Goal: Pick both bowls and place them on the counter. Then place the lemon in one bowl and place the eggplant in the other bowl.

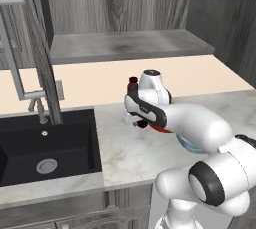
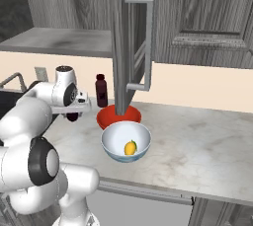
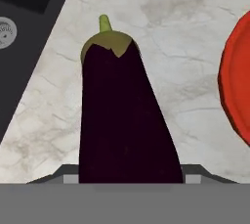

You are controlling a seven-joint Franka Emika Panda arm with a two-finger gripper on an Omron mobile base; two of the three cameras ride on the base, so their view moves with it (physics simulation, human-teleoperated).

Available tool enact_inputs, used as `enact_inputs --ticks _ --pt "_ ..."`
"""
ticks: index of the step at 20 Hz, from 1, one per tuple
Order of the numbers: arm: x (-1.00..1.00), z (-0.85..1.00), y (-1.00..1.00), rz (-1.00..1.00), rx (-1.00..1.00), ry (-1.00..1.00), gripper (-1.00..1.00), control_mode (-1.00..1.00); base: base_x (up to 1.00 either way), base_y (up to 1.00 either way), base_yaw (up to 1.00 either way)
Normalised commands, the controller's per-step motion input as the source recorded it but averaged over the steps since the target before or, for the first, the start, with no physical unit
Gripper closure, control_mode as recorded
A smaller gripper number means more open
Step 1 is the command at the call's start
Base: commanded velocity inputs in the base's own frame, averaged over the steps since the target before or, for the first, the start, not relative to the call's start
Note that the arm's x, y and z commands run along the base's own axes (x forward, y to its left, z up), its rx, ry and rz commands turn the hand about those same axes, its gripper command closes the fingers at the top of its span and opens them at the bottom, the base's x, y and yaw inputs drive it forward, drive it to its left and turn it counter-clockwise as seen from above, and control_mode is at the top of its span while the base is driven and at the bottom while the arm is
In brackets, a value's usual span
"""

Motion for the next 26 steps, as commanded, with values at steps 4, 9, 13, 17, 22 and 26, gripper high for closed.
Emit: enact_inputs --ticks 4,9,13,17,22,26 --pt "0.33 -0.06 -0.15 0.00 -0.01 -0.27 1.00 -1.00 0.00 0.00 0.00" --pt "0.44 -0.07 -0.24 -0.02 -0.02 -0.11 1.00 -1.00 0.00 0.00 0.00" --pt "0.53 0.12 -0.31 -0.04 0.00 0.00 1.00 -1.00 0.00 0.00 0.00" --pt "0.45 0.03 -0.33 -0.07 -0.01 0.00 1.00 -1.00 0.00 0.00 0.00" --pt "0.39 -0.03 -0.40 -0.06 -0.02 0.00 1.00 -1.00 0.00 0.00 0.00" --pt "0.33 -0.16 -0.38 -0.04 -0.05 -0.01 1.00 -1.00 0.00 0.00 0.00"
